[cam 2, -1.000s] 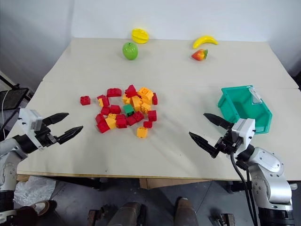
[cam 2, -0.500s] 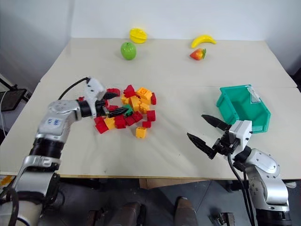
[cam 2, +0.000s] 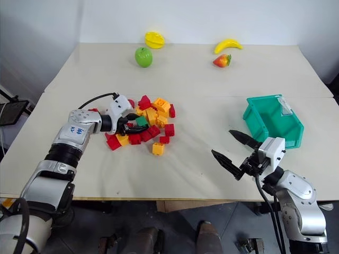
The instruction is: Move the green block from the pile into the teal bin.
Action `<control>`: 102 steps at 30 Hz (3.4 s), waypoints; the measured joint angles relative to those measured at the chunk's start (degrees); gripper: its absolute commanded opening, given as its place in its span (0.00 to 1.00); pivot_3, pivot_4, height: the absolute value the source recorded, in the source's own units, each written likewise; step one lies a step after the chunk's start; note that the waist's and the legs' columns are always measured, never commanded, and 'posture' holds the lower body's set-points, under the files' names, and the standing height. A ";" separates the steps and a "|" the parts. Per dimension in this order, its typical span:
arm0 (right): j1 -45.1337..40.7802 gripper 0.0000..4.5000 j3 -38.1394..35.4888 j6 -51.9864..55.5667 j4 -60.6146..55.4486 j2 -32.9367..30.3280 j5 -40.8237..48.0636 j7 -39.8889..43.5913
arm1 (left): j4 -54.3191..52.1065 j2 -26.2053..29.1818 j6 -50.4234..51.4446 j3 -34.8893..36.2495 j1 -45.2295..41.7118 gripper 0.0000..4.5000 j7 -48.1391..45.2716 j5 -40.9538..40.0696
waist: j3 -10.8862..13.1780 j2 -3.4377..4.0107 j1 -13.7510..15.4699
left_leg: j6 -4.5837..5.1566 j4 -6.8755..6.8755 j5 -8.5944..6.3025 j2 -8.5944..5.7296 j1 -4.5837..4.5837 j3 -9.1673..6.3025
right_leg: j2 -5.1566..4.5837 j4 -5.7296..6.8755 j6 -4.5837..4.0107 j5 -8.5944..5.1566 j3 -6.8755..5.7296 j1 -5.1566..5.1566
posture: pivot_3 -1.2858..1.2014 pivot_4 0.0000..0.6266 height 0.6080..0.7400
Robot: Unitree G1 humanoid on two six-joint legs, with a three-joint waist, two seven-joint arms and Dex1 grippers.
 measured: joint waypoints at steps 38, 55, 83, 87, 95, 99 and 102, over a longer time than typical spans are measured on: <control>29.63 1.00 -20.42 -3.39 -6.84 3.86 1.25 -2.98 | 22.70 -31.18 -25.78 -10.83 -17.60 0.47 -10.12 8.12 | 0.10 -0.21 1.49 | 0.43 0.26 -0.22 -0.01 -0.05 0.91 | -0.04 -0.37 0.25 0.13 0.09 0.21 | 0.52 0.24 1.00; 29.60 1.00 -21.84 -1.76 -8.65 2.87 3.73 -3.27 | 23.69 -25.48 -31.55 1.08 -14.34 0.99 -21.01 -0.86 | 0.08 -0.16 1.09 | 0.43 0.28 -0.24 0.11 -0.04 1.08 | -0.04 -0.29 0.25 0.13 0.16 0.04 | 0.52 0.24 1.00; -22.35 1.00 14.58 20.18 14.73 -19.56 -7.13 10.71 | -39.64 7.15 -5.69 17.77 36.68 0.99 -19.25 -23.68 | 0.03 -0.07 1.09 | 0.38 0.85 -0.53 0.55 -0.06 0.58 | -0.03 -0.04 0.11 0.15 0.06 0.07 | 0.52 0.24 1.00; -30.91 1.00 21.23 22.29 23.14 -19.23 -11.69 15.89 | -41.81 7.03 -4.81 17.28 36.82 0.99 -18.02 -24.21 | 0.02 -0.06 0.88 | 0.36 0.81 -0.54 0.58 -0.07 0.58 | -0.02 -0.07 0.11 0.15 0.04 0.04 | 0.52 0.24 1.00; -36.15 0.65 27.20 20.80 32.05 -15.99 -17.47 22.57 | -42.61 6.88 -4.80 15.53 36.63 1.00 -17.46 -24.59 | 0.02 -0.06 0.23 | 0.33 0.80 -0.55 0.60 -0.07 0.63 | -0.01 -0.06 0.11 0.15 0.00 0.01 | 0.52 0.24 1.00; -35.78 0.52 24.58 16.90 32.58 -13.51 -18.07 20.16 | -42.62 6.82 -4.95 15.01 36.29 1.00 -17.48 -24.66 | 0.02 -0.06 -0.40 | 0.29 0.79 -0.57 0.61 -0.07 0.62 | 0.00 -0.07 0.11 0.15 -0.02 -0.01 | 0.52 0.24 1.00; -31.38 0.52 19.81 14.98 30.57 -13.67 -17.51 18.04 | -42.77 5.81 -5.03 14.64 36.01 1.00 -17.25 -25.00 | 0.02 -0.06 -0.09 | 0.28 0.79 -0.58 0.59 -0.10 0.55 | -0.01 -0.07 0.11 0.15 -0.06 0.00 | 0.52 0.24 1.00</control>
